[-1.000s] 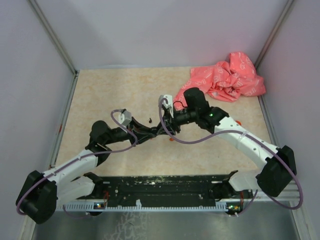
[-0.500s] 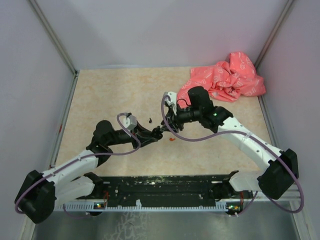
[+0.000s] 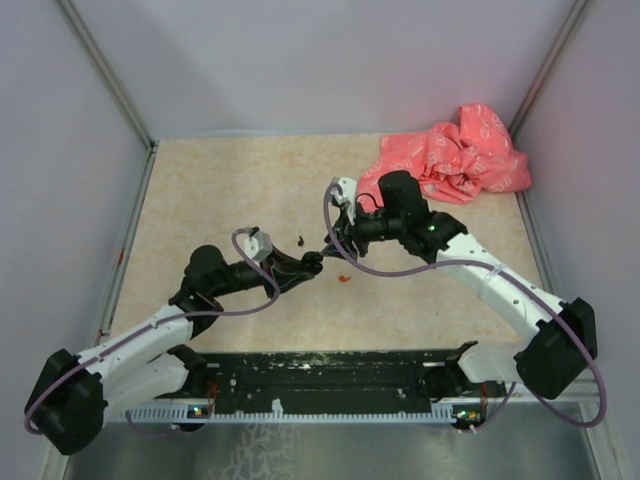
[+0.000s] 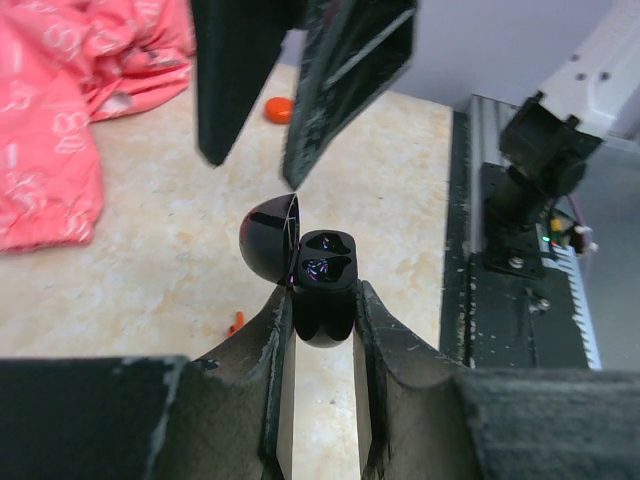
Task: Insert the wireless bluetooth earbuds into the charging case
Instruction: Open the charging case, then pick up the earbud from the center of the board.
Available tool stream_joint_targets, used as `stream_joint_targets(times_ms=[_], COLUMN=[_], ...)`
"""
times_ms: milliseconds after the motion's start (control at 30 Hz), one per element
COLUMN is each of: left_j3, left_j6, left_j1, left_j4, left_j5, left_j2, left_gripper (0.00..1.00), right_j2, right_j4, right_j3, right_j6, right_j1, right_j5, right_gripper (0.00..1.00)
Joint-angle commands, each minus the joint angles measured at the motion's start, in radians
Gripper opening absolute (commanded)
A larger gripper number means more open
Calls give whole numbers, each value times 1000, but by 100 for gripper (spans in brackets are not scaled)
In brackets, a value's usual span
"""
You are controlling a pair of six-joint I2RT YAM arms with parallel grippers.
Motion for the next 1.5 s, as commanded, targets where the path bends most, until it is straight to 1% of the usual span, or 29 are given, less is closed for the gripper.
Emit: stream_joint_targets(times_ms=[0,133,300,400,533,633,667,700,933,1000,1200,1467], left_j3=[-40,-79,-105,-107,-131,-143,-146,-148,-152,-150,-156,-156], left_j6=[-24,-58,-98,-126,-153,-163,-164,-165,-153,-150,-143,-137], left_j1=[-2,1,13,32,49,61,63,64,66,66,66,66], left_j4=[-38,-71,-111,-154,-147,-150,-150,-150,-153,-164,-171,-173], left_j5=[-237,-444,-598,-660,-691,-713,-714,-714,-742,-759,-786,-780], left_j2=[-36,-61,-63,-52,-62,-65,-66,-66,-68,-75,-98,-99], left_gripper=[0,0,0,0,0,0,0,0,0,0,0,0], right_j2=[-5,49,145,209,288,355,368,424,575,618,705,790], right_j4=[66,64,58,52,59,52,41,30,-57,-98,-157,-219], right_j3=[48,41,43,55,71,100,116,136,269,312,405,490], right_j6=[55,103,175,208,251,281,291,299,346,353,363,368], right_j1=[-6,-6,11,30,52,64,68,73,108,117,141,158], right_j5=[42,179,359,465,551,572,576,583,645,686,723,755], right_gripper=[39,40,40,40,40,40,40,40,40,40,40,39])
